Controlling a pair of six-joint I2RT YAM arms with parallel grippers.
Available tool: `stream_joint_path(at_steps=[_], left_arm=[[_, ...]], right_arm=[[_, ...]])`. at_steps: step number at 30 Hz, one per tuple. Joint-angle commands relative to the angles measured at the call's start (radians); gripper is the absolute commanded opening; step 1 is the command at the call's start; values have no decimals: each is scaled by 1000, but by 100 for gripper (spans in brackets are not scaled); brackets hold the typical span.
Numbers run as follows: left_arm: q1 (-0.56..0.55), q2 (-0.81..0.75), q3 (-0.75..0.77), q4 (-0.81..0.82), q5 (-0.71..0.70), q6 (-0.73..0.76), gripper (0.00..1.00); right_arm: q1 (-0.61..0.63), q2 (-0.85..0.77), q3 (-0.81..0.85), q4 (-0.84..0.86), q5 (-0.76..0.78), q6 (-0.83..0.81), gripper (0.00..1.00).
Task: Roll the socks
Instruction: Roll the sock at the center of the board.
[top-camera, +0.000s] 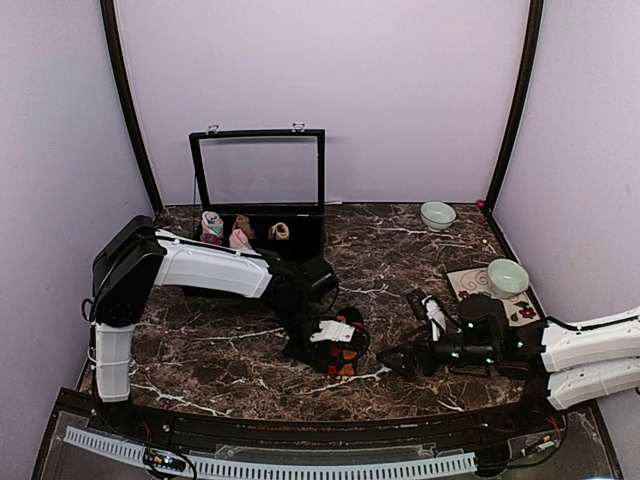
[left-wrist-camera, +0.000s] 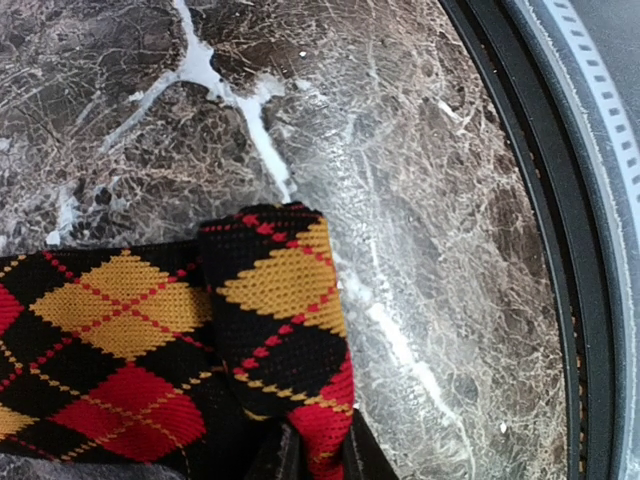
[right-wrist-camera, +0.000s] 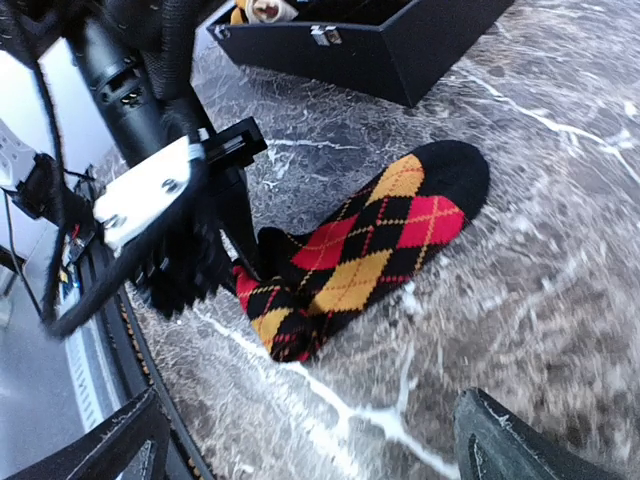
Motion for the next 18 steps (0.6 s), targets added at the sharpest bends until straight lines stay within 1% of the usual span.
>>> stream_joint_path(at_steps=[1,3,5,6,7,10,12,13,14,16,18], left_arm=[[-8,185,-38,-238,-57,36,13],[-6,200,-23,-246,-62,40,13],[-3,214,-15,-252,-62,43,13],[-3,224,-10,-257,-60,46,13],[-3,233,-7,-266,-58,48,13],[2,259,16,-298,-24,57,13],[6,282,35,-328,1,63,13],[7,300,54,-342,8,62,13],[8,309,63,-351,8,60,13],[11,330,76,-363,15,58,13],[22,336,81,-367,36,54,13]], right_arm=[[17,-242,-118,-49,126,165,99],[13,-375,-213,18,143,268,100],[12,-497,-302,35,213,402,100],[12,-552,-343,64,216,433,100],[12,-608,-365,77,194,399,100],[18,-682,-305,-75,160,272,100],[27,-674,-270,-125,141,210,100],[35,-649,-242,-159,134,171,97],[45,-609,-218,-176,128,136,92],[74,-502,-170,-190,105,64,77],[110,-388,-118,-179,94,-12,70]])
